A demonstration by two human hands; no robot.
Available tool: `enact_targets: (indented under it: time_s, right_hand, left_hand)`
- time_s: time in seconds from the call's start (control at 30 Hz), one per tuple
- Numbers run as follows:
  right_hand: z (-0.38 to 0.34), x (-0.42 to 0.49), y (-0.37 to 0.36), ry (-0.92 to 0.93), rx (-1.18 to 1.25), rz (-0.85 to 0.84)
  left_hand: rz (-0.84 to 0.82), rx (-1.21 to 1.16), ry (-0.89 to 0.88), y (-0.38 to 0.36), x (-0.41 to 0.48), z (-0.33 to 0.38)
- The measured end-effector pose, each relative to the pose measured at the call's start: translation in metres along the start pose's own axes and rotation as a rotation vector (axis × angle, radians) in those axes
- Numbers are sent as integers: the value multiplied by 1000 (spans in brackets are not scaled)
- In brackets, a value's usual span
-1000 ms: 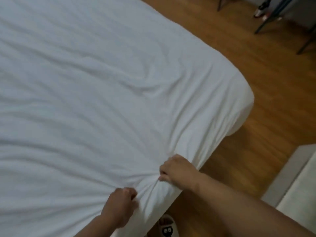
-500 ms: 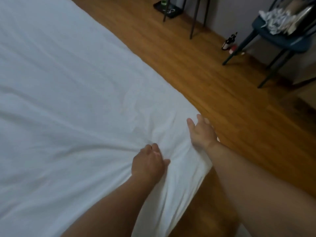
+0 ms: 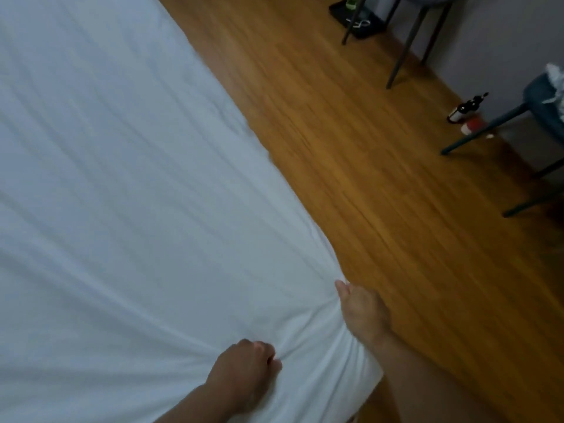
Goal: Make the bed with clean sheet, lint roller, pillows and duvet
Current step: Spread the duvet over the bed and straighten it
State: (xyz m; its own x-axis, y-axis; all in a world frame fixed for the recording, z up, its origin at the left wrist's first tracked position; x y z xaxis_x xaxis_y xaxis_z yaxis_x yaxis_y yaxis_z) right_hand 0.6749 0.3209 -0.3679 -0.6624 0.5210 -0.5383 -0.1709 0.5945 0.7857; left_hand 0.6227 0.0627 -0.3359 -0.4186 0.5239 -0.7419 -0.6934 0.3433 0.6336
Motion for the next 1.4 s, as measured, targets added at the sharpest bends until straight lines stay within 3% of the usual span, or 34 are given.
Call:
enact_targets:
  time_s: [0.07, 0.17, 0.2, 0.3, 0.4, 0.5, 0.6, 0.63, 0.7, 0.77, 0.83, 0.9, 1.0, 1.23, 1.33, 1.4]
  right_hand:
    - [-2, 20, 24, -25, 251, -65]
    - [-49, 84, 66, -80, 602, -227]
    - [-78, 111, 73, -50, 629, -278]
    - [-171, 173, 57, 135, 642, -338]
    - [-209, 185, 38, 254, 420, -338]
    - [-199, 197, 53, 478, 236, -337]
    - [-169, 235, 72, 345, 361, -326]
    - [-163, 241, 71, 294, 372, -321]
    - [-166, 249, 59, 319, 200, -406]
    - [-172, 251, 50, 379, -22, -616]
    - [-164, 272, 64, 404, -269, -642]
    - [-136, 296, 96, 401, -444, -623]
    - [-102, 304, 170, 439, -496, -732]
    - [-121, 312, 381, 501, -344, -707]
    - [-164, 337, 460, 524, -172, -623]
    - [-183, 366, 499, 455, -73, -586]
  left_hand:
    - [58, -69, 74, 28, 10, -4]
    - [444, -133, 278, 97, 35, -6]
    - [464, -114, 359, 114, 47, -4]
    - [234, -111, 542, 133, 88, 10]
    - [114, -75, 658, 134, 113, 32]
    - [132, -147, 755, 144, 118, 40]
    - [301, -136, 809, 166, 117, 47]
    - [268, -142, 845, 167, 117, 50]
    - [114, -240, 927, 157, 119, 51]
    - [12, -338, 946, 149, 120, 48]
    - [-32, -399, 922, 146, 123, 44]
    - [-39, -447, 907, 149, 122, 40]
    - [-38, -516, 899, 166, 111, 42]
    - [202, -1087, 969, 264, 90, 77]
    - [240, -1034, 933, 317, 98, 77]
    - [174, -928, 905, 349, 114, 67]
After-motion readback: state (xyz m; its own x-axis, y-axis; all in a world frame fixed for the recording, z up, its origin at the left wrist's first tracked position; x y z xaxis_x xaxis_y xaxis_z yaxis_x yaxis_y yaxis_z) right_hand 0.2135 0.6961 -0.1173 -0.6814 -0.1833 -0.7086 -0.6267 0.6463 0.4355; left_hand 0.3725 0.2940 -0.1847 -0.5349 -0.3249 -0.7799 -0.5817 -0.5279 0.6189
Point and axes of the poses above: each hand's wrist, its own x-axis towards the middle knuckle, its own y-axis out of the back of the hand, z = x × y, the point moved 5 cm from there along x, towards the middle knuckle, and after that the axes turned 14 degrees about x, right-handed, at the moved point
